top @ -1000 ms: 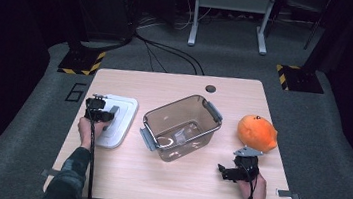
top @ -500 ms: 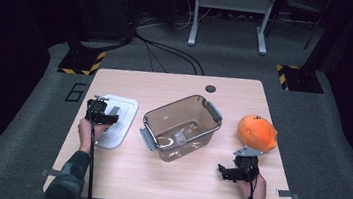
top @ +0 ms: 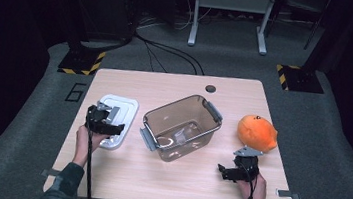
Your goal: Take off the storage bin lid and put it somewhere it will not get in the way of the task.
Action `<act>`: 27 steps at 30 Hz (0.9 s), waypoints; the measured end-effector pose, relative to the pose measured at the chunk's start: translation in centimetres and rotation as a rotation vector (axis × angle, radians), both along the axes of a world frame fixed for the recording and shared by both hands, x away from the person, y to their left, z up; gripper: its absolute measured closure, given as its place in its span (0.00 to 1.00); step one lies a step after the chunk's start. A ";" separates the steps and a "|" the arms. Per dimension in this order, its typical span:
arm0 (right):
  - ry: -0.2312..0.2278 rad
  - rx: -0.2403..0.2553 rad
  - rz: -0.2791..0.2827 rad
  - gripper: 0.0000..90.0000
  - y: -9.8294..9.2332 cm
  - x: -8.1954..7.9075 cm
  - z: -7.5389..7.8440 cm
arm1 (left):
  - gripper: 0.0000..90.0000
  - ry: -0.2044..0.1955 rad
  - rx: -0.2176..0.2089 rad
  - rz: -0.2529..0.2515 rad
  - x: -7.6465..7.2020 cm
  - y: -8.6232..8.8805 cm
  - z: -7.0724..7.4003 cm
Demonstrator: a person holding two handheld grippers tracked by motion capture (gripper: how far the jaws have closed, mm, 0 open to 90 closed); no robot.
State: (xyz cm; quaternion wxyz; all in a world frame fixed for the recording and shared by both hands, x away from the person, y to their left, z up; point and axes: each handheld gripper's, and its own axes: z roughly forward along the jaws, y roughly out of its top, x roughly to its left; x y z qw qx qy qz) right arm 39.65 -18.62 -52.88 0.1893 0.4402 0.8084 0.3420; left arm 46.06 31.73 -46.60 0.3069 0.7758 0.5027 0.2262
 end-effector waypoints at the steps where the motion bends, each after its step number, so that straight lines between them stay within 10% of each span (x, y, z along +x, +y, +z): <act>1: 0.000 0.000 0.000 0.04 0.0 0.0 0.0 | 0.07 -0.001 -0.003 -0.007 -0.4 -0.2 -0.1; 27: 0.000 0.000 0.001 0.04 0.0 0.0 0.0 | 0.01 0.025 0.074 -0.295 -7.5 -7.9 -5.2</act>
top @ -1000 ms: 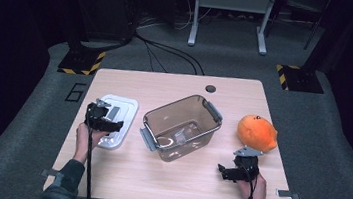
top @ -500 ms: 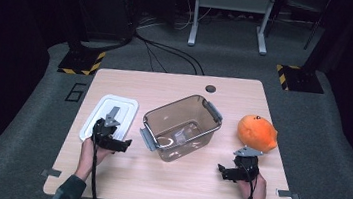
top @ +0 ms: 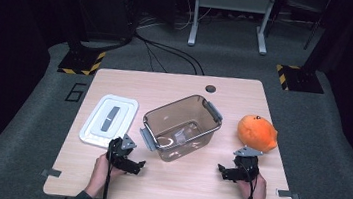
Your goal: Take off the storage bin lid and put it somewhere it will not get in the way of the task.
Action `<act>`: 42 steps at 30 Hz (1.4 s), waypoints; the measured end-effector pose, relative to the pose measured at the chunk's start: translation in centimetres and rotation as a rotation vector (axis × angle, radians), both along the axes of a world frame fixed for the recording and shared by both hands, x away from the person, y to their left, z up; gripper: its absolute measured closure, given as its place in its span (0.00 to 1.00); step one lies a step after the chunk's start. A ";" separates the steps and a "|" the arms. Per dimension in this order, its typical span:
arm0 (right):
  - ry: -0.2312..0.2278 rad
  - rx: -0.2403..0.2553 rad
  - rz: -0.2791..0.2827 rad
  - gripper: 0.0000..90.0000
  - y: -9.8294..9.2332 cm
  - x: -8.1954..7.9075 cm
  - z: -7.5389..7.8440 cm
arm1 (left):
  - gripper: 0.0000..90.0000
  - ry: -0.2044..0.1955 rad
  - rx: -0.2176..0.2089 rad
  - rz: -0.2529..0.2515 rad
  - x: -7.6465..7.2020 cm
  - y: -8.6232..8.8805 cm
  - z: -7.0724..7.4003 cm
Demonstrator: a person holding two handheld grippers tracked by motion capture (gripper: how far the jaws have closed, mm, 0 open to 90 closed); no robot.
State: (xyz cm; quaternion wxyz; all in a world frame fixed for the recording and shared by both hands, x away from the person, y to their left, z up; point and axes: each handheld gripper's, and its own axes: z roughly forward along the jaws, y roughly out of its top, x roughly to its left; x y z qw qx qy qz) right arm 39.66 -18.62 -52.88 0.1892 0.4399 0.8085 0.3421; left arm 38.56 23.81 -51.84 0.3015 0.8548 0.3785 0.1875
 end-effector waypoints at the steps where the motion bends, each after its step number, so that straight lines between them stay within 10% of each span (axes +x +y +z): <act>1: 0.000 0.000 -0.001 0.04 0.0 0.0 0.0 | 0.01 -0.009 0.004 -0.004 -0.2 -0.2 -0.3; 8: -0.001 0.000 0.000 0.04 0.0 0.0 0.0 | 0.01 -0.009 -0.112 0.004 -0.3 0.1 -1.2; 42: 0.010 0.005 0.070 0.04 1.5 -1.0 2.7 | 0.01 0.000 -0.106 -0.019 -0.3 0.0 -1.2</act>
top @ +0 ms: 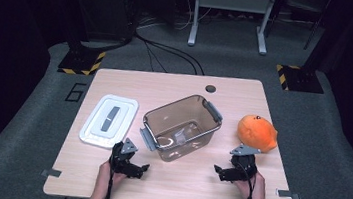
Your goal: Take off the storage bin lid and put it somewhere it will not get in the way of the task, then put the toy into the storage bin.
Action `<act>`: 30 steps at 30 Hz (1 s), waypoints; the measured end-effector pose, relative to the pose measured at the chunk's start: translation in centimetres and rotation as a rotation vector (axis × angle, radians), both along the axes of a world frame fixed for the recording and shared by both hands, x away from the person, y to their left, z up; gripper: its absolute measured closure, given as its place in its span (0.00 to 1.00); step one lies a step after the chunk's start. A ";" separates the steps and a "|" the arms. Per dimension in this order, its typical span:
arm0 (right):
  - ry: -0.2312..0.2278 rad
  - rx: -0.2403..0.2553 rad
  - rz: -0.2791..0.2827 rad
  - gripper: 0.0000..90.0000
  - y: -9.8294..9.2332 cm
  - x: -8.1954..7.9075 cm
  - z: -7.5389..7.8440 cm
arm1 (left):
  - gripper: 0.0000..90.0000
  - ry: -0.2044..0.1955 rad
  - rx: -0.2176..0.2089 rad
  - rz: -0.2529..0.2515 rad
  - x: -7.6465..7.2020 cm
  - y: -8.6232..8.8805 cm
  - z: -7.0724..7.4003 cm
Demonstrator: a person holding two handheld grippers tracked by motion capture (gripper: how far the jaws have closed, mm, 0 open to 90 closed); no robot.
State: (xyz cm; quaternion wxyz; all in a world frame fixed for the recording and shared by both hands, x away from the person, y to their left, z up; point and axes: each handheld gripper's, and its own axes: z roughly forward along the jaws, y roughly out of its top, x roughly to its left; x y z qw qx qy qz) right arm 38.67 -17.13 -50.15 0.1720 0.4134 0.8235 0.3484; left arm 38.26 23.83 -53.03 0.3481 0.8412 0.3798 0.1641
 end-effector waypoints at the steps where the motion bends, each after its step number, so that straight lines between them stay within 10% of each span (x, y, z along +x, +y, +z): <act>1: 0.000 0.015 0.010 0.04 -0.1 0.0 0.4 | 0.01 -0.001 0.000 0.000 0.0 0.0 0.0; 30: -0.104 -0.088 -0.033 0.05 -2.4 2.6 8.6 | 0.01 -0.002 -0.002 0.011 -0.2 0.0 0.0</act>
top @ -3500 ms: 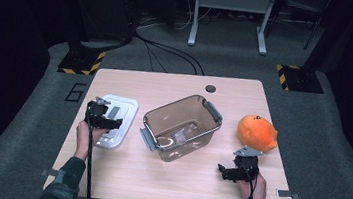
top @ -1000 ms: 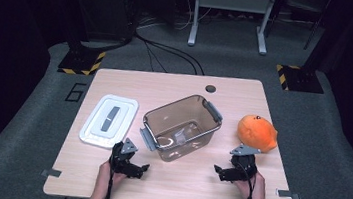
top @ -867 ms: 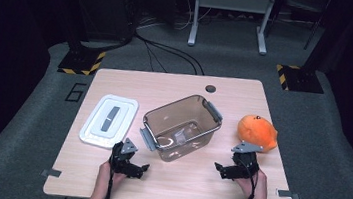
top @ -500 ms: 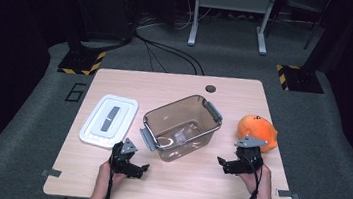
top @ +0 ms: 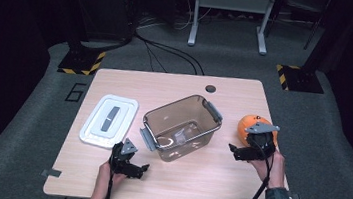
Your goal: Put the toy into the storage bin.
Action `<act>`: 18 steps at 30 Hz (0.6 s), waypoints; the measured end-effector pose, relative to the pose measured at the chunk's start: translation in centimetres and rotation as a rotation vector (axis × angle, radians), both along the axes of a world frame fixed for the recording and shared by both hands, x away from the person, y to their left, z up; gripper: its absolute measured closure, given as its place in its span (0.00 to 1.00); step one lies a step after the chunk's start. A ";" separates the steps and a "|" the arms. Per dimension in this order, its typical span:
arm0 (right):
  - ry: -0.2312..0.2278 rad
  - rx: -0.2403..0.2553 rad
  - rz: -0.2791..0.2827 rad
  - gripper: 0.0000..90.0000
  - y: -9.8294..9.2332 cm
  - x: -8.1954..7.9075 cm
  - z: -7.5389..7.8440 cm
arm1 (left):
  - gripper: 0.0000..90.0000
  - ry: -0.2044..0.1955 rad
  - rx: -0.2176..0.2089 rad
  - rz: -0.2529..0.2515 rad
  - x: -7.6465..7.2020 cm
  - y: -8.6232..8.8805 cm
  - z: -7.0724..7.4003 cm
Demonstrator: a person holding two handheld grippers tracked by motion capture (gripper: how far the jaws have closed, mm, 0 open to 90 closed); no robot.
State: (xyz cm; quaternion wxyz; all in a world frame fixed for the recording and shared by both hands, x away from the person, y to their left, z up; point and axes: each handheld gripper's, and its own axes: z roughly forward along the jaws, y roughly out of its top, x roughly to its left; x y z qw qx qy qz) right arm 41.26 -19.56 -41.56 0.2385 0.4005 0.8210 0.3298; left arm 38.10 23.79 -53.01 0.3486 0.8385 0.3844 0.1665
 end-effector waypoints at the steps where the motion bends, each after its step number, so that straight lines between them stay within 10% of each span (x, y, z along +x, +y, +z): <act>1: 0.002 -0.004 -0.003 0.05 -0.3 0.3 0.2 | 0.01 0.002 -0.006 0.001 0.0 0.0 0.0; 18: 0.051 -0.176 -0.117 0.16 -2.5 5.1 -0.8 | 0.01 0.000 0.000 0.000 0.0 0.0 0.0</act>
